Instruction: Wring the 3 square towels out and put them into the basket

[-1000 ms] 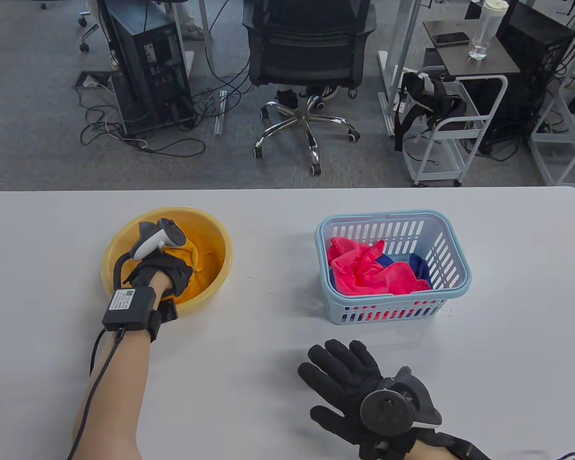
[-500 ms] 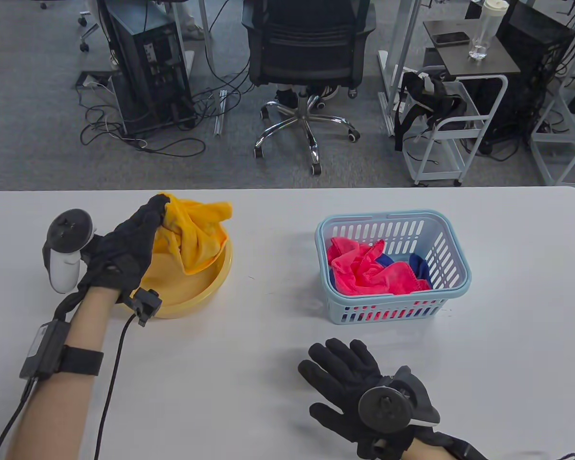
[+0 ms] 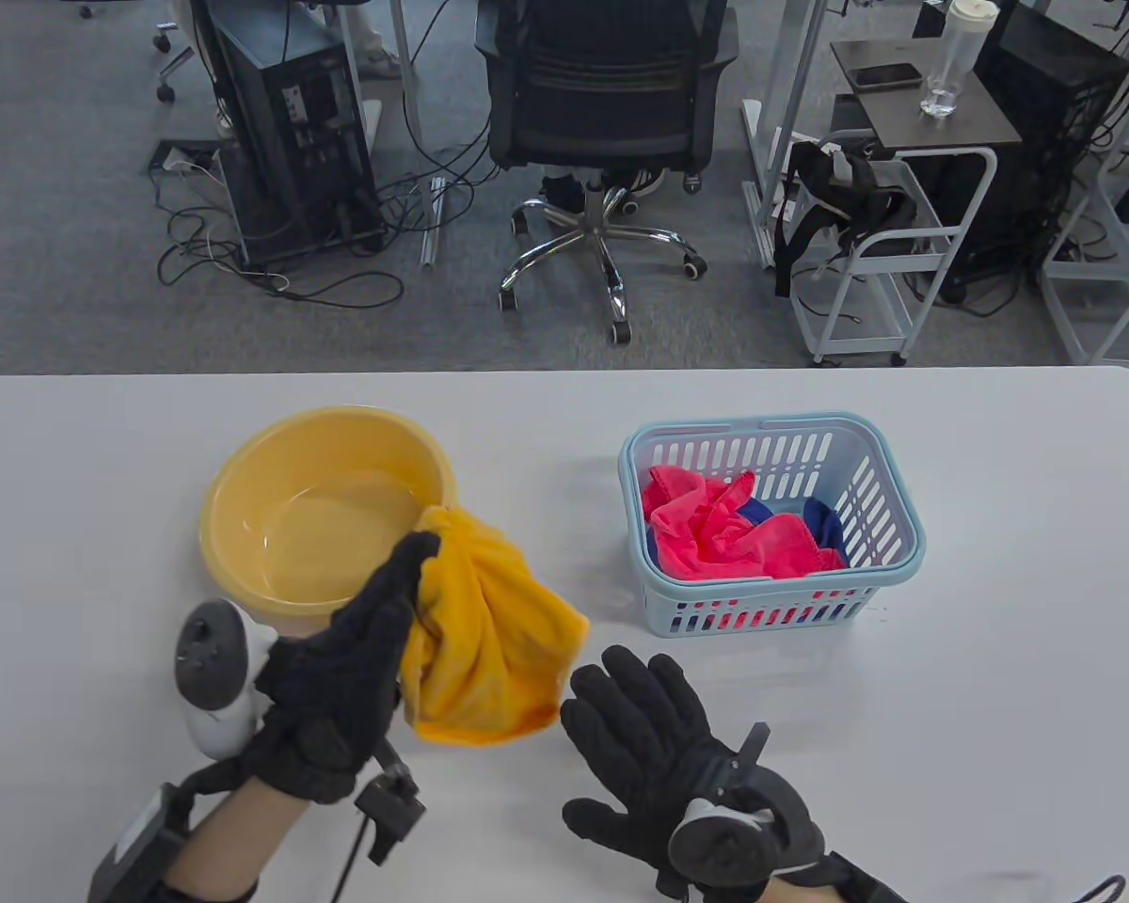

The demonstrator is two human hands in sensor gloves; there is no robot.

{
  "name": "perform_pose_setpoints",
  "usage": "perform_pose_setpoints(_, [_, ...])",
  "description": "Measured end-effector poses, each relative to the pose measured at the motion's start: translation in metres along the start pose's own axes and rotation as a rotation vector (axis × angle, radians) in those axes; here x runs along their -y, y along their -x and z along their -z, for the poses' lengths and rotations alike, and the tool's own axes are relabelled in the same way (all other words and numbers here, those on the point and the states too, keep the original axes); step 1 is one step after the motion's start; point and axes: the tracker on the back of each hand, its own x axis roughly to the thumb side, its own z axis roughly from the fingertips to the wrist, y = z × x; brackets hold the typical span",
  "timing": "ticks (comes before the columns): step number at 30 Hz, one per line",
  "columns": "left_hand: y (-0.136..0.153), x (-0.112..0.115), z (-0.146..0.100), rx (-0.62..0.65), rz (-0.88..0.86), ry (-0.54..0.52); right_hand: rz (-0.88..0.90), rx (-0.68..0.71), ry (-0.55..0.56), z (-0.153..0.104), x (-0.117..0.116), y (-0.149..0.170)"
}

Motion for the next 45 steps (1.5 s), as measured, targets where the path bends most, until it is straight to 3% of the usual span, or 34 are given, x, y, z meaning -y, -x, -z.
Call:
perform_pose_setpoints(3, [0.035, 0.041, -0.003, -0.074, -0.217, 0.121, -0.226, 0.045, 0.085, -0.003, 0.002, -0.007])
perform_pose_setpoints(6, [0.048, 0.058, -0.003, -0.124, -0.214, 0.176, -0.253, 0.032, 0.179, -0.008, 0.014, 0.003])
perform_pose_setpoints(10, [0.051, 0.052, 0.001, -0.086, -0.017, 0.149, -0.082, -0.031, 0.3, -0.015, 0.034, 0.02])
perform_pose_setpoints(12, [0.053, 0.046, 0.002, -0.075, 0.03, 0.15, -0.054, -0.049, 0.302, -0.016, 0.038, 0.023])
perform_pose_setpoints(16, [0.055, 0.041, 0.0, -0.117, -0.044, 0.124, -0.018, -0.074, 0.313, -0.017, 0.04, 0.029])
perform_pose_setpoints(18, [0.053, 0.035, 0.002, -0.165, 0.107, 0.129, 0.048, -0.091, 0.328, -0.017, 0.042, 0.032])
perform_pose_setpoints(20, [0.048, 0.03, 0.005, -0.136, 0.384, 0.188, 0.11, -0.108, 0.333, -0.012, 0.045, 0.033])
perform_pose_setpoints(21, [0.041, 0.029, 0.006, -0.082, 0.537, 0.15, 0.125, -0.129, 0.33, -0.005, 0.048, 0.034])
perform_pose_setpoints(24, [0.003, 0.038, 0.016, 0.094, 0.613, 0.151, 0.185, -0.168, 0.303, 0.029, 0.059, 0.039])
perform_pose_setpoints(27, [-0.026, 0.057, 0.024, 0.036, 0.74, 0.26, 0.23, -0.254, 0.217, 0.07, 0.071, 0.037])
perform_pose_setpoints(28, [-0.028, 0.063, 0.025, -0.009, 0.766, 0.291, 0.238, -0.22, 0.3, 0.083, 0.077, 0.034])
perform_pose_setpoints(29, [-0.03, 0.064, 0.024, -0.029, 0.788, 0.274, 0.222, -0.215, 0.331, 0.088, 0.081, 0.032])
perform_pose_setpoints(30, [-0.031, 0.061, 0.021, -0.013, 0.833, 0.174, 0.189, -0.219, 0.325, 0.096, 0.087, 0.03])
perform_pose_setpoints(32, [-0.028, 0.055, 0.018, 0.051, 0.832, 0.035, 0.207, -0.257, 0.235, 0.103, 0.09, 0.029])
perform_pose_setpoints(35, [-0.016, 0.049, 0.014, -0.008, 0.737, 0.116, 0.251, -0.24, 0.242, 0.104, 0.085, 0.032])
perform_pose_setpoints(37, [-0.008, 0.046, 0.01, -0.044, 0.745, 0.111, 0.256, -0.254, 0.255, 0.102, 0.085, 0.037])
perform_pose_setpoints(39, [-0.002, 0.041, 0.009, 0.014, 0.773, 0.02, 0.273, -0.236, 0.248, 0.102, 0.086, 0.038])
perform_pose_setpoints(41, [-0.002, 0.036, 0.01, 0.01, 0.804, 0.011, 0.272, -0.183, 0.259, 0.104, 0.088, 0.036])
perform_pose_setpoints(45, [-0.003, 0.014, 0.013, -0.07, 0.932, -0.067, 0.192, -0.179, 0.356, 0.096, 0.108, 0.032])
